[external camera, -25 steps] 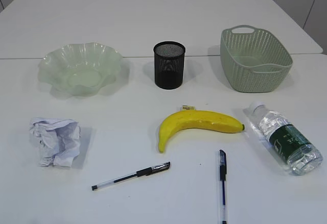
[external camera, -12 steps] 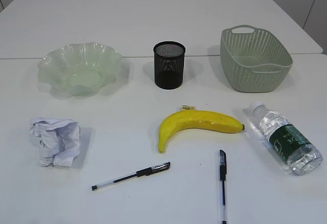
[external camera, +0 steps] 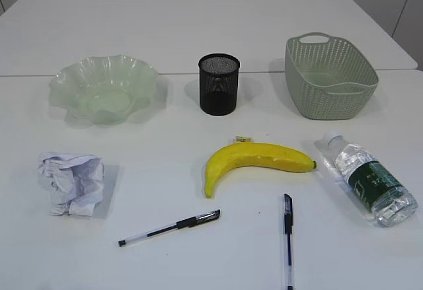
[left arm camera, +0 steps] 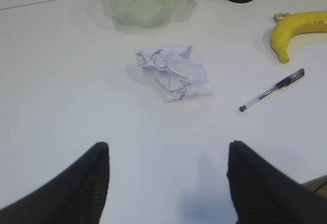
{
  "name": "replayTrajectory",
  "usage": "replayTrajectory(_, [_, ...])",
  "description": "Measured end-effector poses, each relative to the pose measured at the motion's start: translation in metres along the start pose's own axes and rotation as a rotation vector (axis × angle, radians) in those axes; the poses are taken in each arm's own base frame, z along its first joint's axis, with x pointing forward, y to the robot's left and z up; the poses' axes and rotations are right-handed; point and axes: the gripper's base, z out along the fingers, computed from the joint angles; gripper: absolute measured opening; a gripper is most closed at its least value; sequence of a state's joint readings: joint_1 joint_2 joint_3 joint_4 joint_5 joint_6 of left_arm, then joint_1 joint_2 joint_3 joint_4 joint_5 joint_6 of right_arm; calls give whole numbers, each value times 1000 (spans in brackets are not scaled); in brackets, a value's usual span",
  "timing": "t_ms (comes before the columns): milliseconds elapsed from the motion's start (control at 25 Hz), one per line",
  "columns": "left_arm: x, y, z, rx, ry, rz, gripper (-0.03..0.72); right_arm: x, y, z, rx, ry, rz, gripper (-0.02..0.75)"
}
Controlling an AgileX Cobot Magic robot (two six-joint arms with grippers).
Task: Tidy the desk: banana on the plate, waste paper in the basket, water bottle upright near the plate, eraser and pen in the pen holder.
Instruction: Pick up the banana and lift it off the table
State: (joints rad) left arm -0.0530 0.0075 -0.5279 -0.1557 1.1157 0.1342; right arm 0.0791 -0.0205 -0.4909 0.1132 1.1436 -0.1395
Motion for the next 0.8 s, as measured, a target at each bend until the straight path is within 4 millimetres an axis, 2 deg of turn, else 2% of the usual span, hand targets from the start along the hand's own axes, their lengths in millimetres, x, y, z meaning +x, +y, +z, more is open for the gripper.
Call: replayTrajectory(800, [0, 0, 0, 0, 0, 0, 517, 0, 0, 0, 0, 0, 0, 505])
